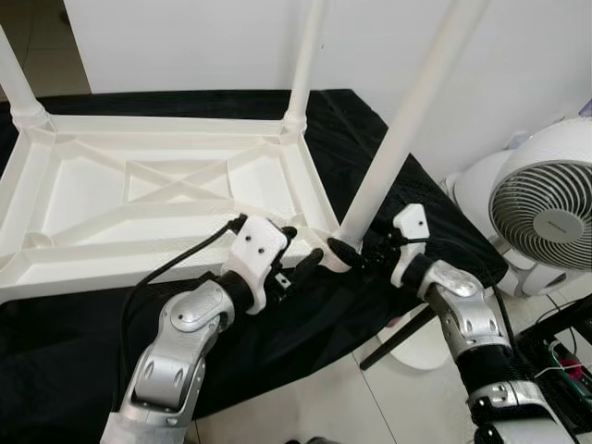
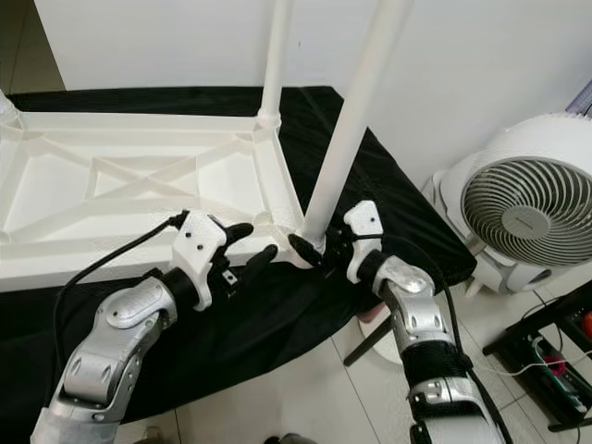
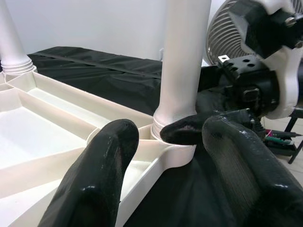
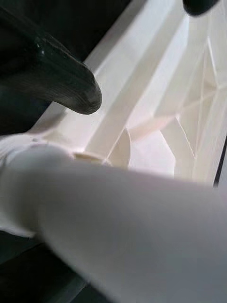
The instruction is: Building children table
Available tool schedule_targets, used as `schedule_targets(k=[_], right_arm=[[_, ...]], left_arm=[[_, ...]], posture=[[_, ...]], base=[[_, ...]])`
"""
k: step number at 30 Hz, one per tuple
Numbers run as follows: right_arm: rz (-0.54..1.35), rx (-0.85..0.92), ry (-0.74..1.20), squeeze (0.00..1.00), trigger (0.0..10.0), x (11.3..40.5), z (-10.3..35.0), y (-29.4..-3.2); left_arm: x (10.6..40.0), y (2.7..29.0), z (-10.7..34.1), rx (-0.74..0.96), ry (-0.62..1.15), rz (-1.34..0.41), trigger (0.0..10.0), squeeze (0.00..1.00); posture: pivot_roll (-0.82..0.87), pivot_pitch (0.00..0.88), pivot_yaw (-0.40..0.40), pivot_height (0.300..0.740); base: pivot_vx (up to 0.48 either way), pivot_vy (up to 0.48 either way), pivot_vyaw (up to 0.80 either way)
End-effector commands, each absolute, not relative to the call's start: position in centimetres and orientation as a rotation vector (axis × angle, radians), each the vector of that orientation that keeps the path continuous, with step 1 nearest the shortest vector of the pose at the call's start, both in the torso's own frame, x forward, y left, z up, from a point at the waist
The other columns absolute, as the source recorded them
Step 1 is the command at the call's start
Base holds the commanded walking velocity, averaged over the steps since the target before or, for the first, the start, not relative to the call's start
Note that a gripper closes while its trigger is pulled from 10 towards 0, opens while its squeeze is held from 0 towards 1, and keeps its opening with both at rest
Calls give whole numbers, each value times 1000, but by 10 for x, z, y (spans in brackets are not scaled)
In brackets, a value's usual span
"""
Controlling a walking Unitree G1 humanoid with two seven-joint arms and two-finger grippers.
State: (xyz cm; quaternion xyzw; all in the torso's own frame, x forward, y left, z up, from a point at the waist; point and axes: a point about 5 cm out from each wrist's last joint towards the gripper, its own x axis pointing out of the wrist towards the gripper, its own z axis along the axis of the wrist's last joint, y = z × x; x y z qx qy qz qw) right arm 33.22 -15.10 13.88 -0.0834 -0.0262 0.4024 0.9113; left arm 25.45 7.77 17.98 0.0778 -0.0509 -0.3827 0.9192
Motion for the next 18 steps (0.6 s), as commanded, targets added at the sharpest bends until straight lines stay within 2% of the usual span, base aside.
schedule_targets(k=[1, 4, 5, 6, 7, 8, 18], right_arm=[[833, -196, -33, 0, 10000, 334, 135, -155], [870, -220, 5, 0, 10000, 344, 131, -145], [884, -228, 15, 0, 3020, 345, 129, -144], [884, -228, 15, 0, 3020, 345, 129, -144], [889, -233, 19, 0, 2118, 346, 128, -143], [895, -232, 23, 0, 0, 346, 127, -144], [872, -212, 7, 0, 0, 346, 125, -155]], left_arm=[[255, 76, 179, 153, -98, -761, 10000, 0], [255, 77, 181, 156, -103, -756, 10000, 0], [255, 77, 181, 158, -104, -752, 10000, 0], [255, 77, 181, 158, -104, -752, 10000, 0], [255, 78, 181, 159, -104, -749, 10000, 0], [255, 79, 181, 161, -103, -745, 10000, 0], [255, 78, 181, 158, -101, -751, 10000, 0]], posture=[[96, 71, -119, 740], [113, 67, -121, 740], [118, 67, -124, 740], [118, 67, -124, 740], [121, 67, -124, 740], [123, 66, -126, 740], [110, 69, -121, 740]], base=[[0, 0, 0], [0, 0, 0], [0, 0, 0], [0, 0, 0], [0, 0, 0], [0, 0, 0], [0, 0, 0]])
